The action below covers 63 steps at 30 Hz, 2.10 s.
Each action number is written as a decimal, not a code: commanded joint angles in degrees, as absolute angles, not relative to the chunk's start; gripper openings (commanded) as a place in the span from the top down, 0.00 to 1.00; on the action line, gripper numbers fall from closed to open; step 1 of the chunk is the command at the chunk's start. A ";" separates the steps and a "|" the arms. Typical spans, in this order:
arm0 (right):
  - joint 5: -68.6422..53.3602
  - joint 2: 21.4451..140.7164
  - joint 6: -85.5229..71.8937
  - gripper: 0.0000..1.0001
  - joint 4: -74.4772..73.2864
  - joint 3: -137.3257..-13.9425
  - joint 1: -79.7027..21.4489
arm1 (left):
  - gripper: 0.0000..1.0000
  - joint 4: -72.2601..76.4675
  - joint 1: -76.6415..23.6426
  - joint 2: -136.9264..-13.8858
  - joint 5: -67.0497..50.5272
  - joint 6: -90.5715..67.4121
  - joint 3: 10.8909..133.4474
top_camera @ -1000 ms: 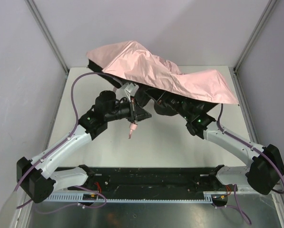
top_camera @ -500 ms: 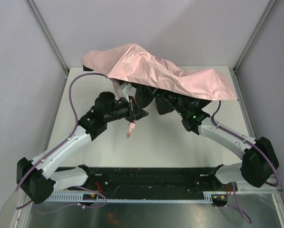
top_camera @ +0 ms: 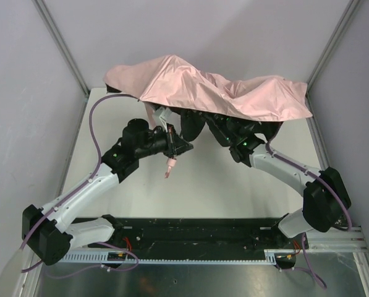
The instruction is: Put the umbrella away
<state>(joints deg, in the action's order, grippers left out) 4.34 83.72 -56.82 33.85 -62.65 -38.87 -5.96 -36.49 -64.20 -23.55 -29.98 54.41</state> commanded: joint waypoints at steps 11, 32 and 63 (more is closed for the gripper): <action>1.24 82.60 -60.19 1.00 33.99 -66.28 -38.52 | 1.00 -3.20 -34.65 -62.70 -27.52 -26.75 55.54; -31.38 68.27 -21.03 1.00 23.61 -59.09 -24.03 | 0.30 15.23 -34.36 -58.23 -49.71 -28.42 52.00; -47.20 61.38 -4.04 1.00 27.03 -49.88 -31.84 | 0.01 16.23 -38.59 -52.11 -17.69 -38.76 50.95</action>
<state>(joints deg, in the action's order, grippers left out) -49.10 60.77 -3.97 20.38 -49.06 -30.87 10.02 -38.20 -55.24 -21.82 -39.00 52.99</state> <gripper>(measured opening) 0.269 0.994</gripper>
